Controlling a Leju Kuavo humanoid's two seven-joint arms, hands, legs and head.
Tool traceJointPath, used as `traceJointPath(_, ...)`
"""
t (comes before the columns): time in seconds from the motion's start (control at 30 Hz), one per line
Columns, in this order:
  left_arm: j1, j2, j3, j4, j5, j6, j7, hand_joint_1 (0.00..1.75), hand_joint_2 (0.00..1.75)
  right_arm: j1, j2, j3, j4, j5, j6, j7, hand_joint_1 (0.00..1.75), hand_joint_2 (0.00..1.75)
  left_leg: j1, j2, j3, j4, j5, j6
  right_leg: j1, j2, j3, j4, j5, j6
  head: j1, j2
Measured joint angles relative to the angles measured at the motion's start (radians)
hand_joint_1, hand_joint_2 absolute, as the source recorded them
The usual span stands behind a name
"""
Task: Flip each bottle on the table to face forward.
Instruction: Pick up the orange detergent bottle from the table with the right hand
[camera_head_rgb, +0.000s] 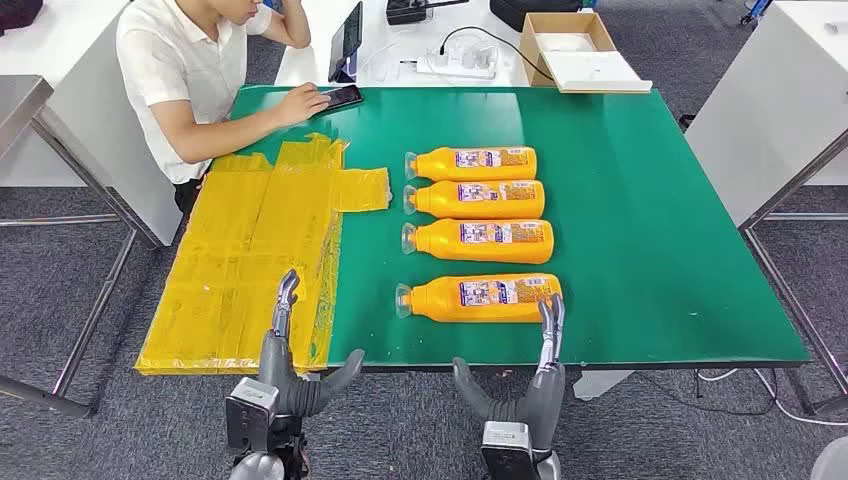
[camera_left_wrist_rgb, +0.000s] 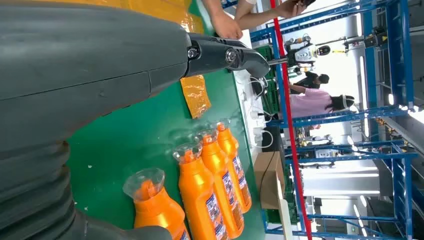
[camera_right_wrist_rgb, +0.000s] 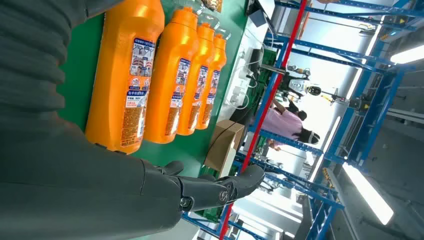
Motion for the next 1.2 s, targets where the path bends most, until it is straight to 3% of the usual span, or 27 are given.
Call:
traceJointPath(0.4, -0.004, -0.028, -0.002, 0.012, 0.070, 0.018, -0.073, 0.00, 1.75, 0.005, -0.028, 0.008, -0.003, -0.011, 0.000, 0.000, 0.00, 1.75, 0.000, 0.000, 0.000, 0.000, 0.000, 0.000, 0.000, 0.000, 0.000, 0.000, 0.000, 0.000, 0.000, 0.000)
traceJointPath(0.57, -0.003, -0.029, -0.010, 0.015, 0.084, 0.040, -0.076, 0.00, 1.75, -0.011, -0.041, 0.012, 0.002, 0.035, 0.000, 0.002, 0.00, 1.75, 0.000, 0.000, 0.000, 0.000, 0.000, 0.000, 0.000, 0.000, 0.000, 0.000, 0.000, 0.000, 0.000, 0.000)
traceJointPath(1.2, 0.000, -0.047, -0.018, 0.028, 0.103, 0.055, -0.090, 0.00, 1.75, 0.015, -0.105, 0.010, 0.053, -0.006, 0.000, 0.036, 0.00, 1.75, 0.000, 0.000, 0.000, 0.000, 0.000, 0.000, 0.000, 0.000, 0.000, 0.000, 0.000, 0.000, 0.000, 0.000)
